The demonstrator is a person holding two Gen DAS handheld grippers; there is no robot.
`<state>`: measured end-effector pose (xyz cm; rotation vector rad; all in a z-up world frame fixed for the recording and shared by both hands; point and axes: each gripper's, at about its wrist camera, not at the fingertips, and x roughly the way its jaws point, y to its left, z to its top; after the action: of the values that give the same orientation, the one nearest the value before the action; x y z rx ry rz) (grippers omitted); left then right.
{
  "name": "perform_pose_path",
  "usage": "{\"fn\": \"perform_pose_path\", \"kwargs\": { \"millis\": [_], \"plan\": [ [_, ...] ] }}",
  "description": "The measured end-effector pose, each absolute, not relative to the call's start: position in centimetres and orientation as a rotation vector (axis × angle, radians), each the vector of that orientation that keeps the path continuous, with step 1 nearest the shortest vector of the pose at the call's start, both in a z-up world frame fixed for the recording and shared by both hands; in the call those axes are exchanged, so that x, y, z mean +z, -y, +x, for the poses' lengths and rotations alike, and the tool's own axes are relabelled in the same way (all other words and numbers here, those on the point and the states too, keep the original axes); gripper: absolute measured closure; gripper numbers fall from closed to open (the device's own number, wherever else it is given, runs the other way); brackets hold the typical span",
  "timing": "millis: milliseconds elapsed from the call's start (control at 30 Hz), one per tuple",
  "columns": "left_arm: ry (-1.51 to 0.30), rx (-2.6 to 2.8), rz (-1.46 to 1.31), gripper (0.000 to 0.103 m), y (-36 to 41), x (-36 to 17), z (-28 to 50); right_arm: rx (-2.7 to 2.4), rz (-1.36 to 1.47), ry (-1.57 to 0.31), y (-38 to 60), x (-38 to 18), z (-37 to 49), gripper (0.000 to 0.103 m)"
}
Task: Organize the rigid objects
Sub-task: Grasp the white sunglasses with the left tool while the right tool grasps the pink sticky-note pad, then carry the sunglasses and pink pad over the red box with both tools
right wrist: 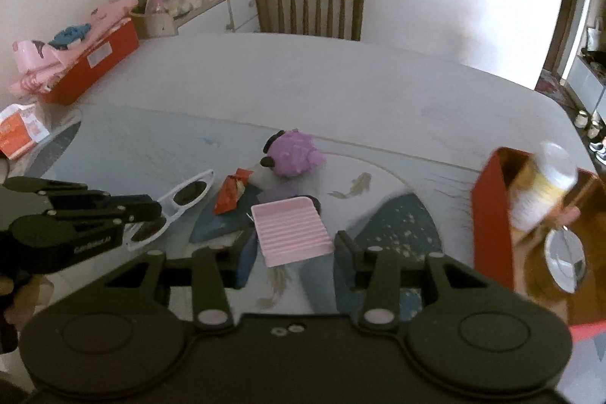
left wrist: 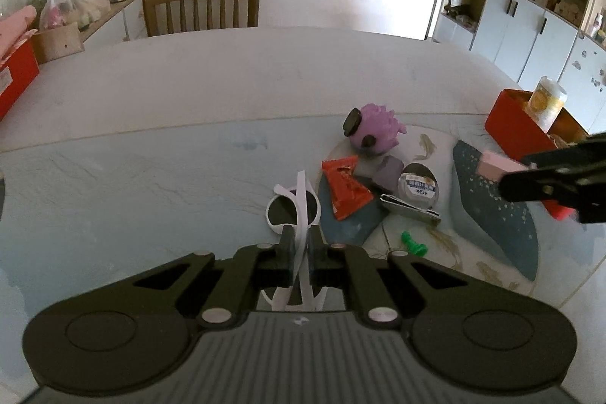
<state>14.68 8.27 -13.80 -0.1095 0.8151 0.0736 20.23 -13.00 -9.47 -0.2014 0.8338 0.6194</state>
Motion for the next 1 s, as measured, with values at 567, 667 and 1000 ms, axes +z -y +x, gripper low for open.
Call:
{"fn": "perform_pose_path", "kwargs": {
  "millis": [567, 667, 1000],
  "plan": [
    [-0.770, 0.063, -0.158, 0.100, -6.6, -8.8, 12.9, 0.526, -0.070, -0.754, 23.3, -6.4, 17.6, 0.060],
    [-0.766, 0.062, -0.150, 0.100, -5.8, -7.7, 12.5, 0.520, -0.050, -0.747, 25.3, -6.2, 17.6, 0.060],
    [-0.777, 0.080, -0.149, 0.100, -3.8, -6.6, 11.5, 0.509, -0.020, -0.741, 28.9, -6.1, 18.0, 0.060]
  ]
}}
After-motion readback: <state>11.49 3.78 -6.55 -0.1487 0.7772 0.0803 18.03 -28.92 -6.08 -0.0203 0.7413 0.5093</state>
